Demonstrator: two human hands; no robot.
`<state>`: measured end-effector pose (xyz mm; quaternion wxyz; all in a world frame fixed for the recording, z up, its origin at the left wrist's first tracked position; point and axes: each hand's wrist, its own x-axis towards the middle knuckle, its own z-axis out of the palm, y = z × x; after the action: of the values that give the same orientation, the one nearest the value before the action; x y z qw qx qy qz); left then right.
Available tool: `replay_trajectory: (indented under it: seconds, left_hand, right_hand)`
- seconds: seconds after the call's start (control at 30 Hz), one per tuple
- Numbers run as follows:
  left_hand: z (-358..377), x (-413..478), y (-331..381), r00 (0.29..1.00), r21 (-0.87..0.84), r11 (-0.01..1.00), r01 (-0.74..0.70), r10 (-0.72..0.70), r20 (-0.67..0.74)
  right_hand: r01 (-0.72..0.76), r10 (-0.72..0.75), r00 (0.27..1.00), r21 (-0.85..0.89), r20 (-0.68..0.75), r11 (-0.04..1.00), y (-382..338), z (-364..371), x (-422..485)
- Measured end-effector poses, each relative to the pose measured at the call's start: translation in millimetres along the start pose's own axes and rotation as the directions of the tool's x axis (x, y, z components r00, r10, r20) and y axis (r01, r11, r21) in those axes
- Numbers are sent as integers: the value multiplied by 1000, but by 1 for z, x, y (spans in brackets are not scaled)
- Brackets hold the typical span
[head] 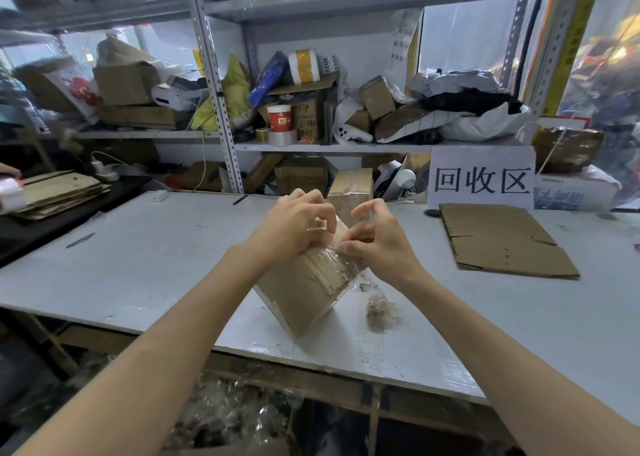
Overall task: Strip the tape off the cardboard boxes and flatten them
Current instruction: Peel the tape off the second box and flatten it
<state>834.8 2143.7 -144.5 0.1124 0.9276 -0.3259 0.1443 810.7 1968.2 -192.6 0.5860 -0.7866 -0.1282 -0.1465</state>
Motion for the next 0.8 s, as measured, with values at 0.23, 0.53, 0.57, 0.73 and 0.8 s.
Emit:
replay_trajectory:
  seconds: [0.23,0.53,0.57,0.73,0.8]
  left_hand:
    - [4,-4,-1,989,-168,986,-10,-15,-150]
    - [4,-8,-7,954,-320,935,153,-224,-198]
    - [4,-8,-8,949,-332,927,172,-247,-197]
    - [4,-8,-12,928,-441,873,211,-320,-190]
    - [5,-8,-12,925,-450,865,222,-333,-184]
  right_hand:
    - [-83,84,996,33,-15,996,0,2,8]
    - [-104,105,994,77,-9,992,-4,11,15]
    - [-103,104,995,80,-8,991,-4,12,15]
    - [-81,85,996,123,-24,989,-7,16,17]
    - [-79,85,996,136,-40,988,-7,18,18]
